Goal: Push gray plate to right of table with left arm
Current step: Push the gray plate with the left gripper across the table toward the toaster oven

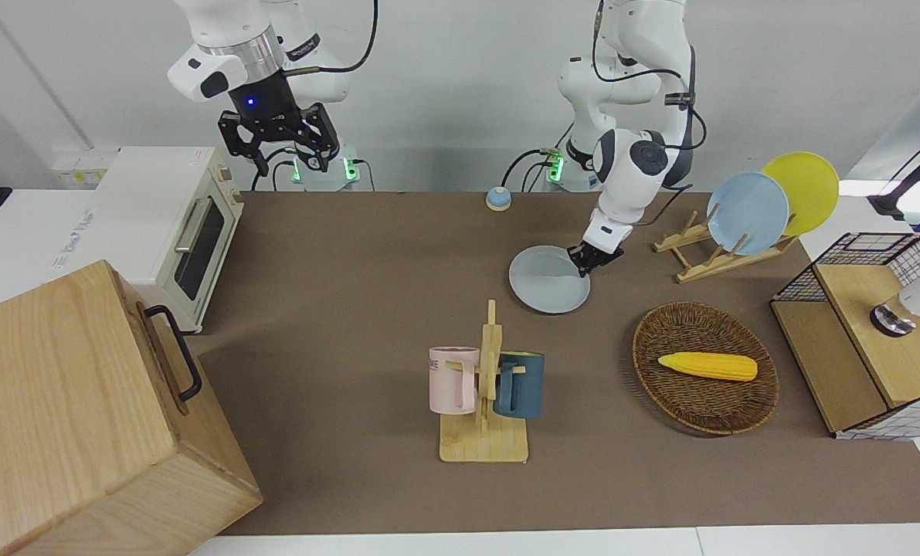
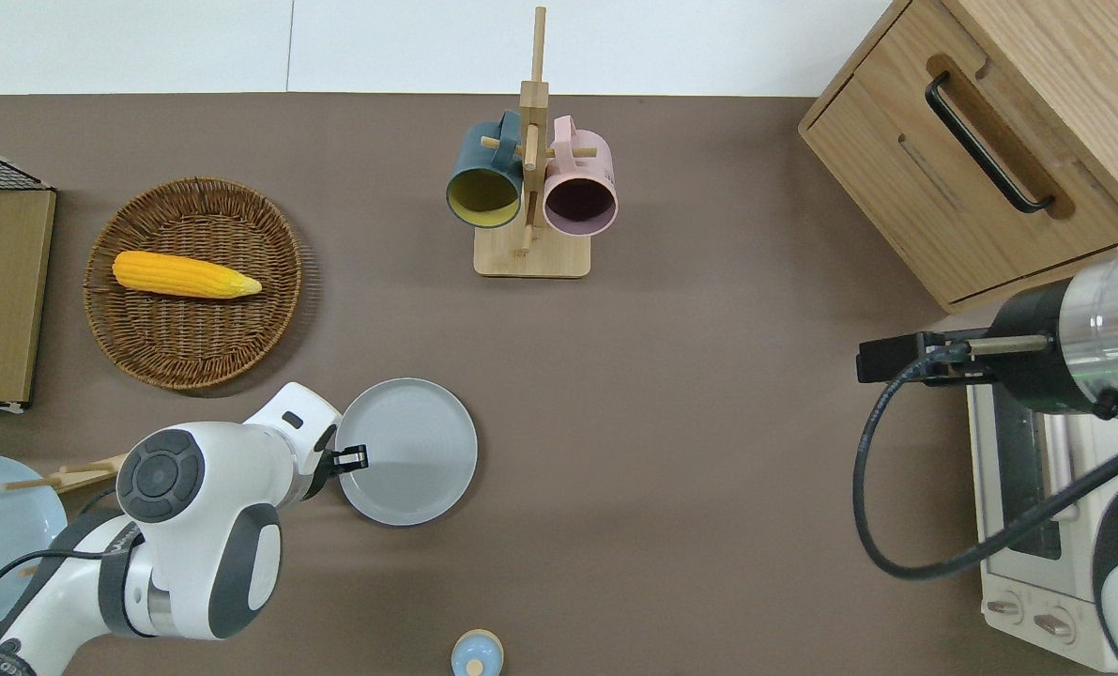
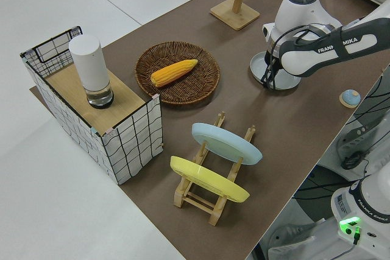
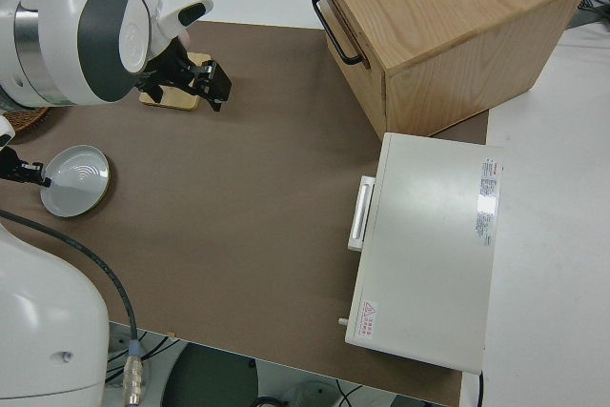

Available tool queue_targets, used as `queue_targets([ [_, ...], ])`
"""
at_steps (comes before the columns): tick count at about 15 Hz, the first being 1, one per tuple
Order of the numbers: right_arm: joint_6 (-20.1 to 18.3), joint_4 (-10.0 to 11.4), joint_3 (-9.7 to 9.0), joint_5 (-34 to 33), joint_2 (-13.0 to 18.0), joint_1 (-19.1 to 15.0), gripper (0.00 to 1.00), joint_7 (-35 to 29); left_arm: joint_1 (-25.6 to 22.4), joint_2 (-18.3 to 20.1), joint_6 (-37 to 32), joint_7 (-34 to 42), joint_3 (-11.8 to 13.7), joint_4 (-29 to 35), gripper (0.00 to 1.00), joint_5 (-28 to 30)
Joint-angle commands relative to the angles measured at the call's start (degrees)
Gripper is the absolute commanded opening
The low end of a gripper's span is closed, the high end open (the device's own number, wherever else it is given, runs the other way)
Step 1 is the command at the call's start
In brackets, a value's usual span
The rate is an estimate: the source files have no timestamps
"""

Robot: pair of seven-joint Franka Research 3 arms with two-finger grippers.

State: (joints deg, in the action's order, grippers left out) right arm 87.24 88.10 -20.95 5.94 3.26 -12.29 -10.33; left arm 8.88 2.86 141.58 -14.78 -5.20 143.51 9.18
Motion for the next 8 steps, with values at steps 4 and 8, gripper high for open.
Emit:
queue_targets([
  [4,-0.31,-0.82,-0.23,0.92,-0.36,-0.37,0.996,-0.12,4.12,-2.15,4.32,-7.8,-3.94,1.25,0.0,2.95],
  [8,-0.31,-0.82,-0.23,0.92,-0.36,-0.37,0.996,-0.12,6.32,-2.24,4.5,-7.99,-4.55,0.9,0.0,4.08],
])
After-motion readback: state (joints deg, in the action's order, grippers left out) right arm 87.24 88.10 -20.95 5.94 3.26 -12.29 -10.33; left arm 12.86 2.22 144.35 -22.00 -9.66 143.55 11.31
